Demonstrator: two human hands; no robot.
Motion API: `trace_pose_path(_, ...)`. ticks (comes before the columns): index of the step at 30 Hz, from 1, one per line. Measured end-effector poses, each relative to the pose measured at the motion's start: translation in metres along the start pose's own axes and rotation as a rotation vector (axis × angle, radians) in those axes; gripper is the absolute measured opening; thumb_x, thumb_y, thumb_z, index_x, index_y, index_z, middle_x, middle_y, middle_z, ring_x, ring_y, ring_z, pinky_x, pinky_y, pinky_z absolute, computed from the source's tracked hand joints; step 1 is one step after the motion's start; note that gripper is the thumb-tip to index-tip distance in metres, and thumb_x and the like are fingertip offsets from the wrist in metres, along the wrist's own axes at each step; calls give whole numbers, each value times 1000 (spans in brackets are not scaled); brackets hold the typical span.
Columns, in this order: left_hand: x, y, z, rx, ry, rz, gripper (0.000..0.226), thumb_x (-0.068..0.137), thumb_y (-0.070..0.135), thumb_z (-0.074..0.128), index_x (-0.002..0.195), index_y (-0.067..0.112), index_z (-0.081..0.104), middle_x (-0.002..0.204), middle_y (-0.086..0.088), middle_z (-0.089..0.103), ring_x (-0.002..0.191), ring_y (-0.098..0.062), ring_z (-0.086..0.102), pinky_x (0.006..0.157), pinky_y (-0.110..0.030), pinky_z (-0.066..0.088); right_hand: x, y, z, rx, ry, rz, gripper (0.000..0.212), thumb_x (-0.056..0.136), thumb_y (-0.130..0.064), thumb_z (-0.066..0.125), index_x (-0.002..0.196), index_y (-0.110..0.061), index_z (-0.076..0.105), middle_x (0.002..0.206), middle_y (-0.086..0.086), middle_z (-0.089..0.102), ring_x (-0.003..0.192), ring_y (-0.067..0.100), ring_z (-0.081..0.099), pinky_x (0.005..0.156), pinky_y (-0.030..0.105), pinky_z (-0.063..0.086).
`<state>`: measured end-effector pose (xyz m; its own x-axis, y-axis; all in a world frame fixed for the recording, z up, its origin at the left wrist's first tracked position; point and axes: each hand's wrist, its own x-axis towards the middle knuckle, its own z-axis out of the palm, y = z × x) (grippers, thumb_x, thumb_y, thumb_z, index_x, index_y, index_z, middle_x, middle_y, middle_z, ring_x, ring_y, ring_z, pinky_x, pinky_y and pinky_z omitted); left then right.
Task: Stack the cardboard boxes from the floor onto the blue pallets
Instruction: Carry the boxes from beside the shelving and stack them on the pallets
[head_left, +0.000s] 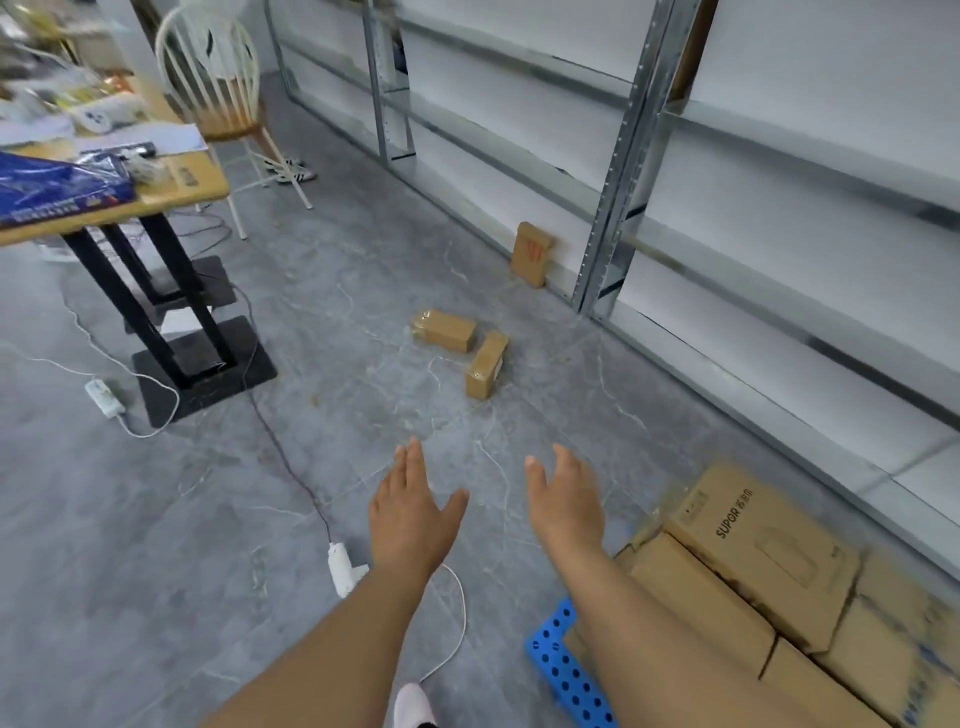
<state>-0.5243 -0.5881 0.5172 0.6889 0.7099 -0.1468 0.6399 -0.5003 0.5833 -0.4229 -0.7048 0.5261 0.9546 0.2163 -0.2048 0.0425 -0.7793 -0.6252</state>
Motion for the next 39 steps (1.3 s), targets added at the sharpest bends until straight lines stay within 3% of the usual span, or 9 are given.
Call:
trace_pose_path(9,121,1,-14,9,-21,10,86,89,53,48,149,21,-4,159,-1,3,145,-21,10,117,-38,13,91,-72,33,1,17,-14,54,95,-42,39,142,-15,34,143,9,39,129,24,40,100,35,36)
trace_pose_path(16,221,30,3,21,-23,3,88,88,53,49,149,19,-4,154,-6,23,142,-23,21,116,-39,18,196,-92,38,20,10,-16,53,97,-43,33,142,-15,35,143,8,39,130,23,39,101,37,36)
trace_pose_path(29,440,162,63,-14,-68,-92,89,87,53,51,149,22,-5,155,-4,19,143,-23,17,116,-39,16,457,-130,16,-59,-108,-5,52,97,-43,33,140,-14,36,138,9,43,126,23,42,100,34,35)
trace_pose_path(39,530,143,68,-4,-102,-234,88,87,50,53,150,20,-3,155,-6,21,142,-24,20,116,-39,18,545,-168,57,-70,-224,58,49,98,-38,36,140,-14,35,141,8,41,127,24,41,98,35,37)
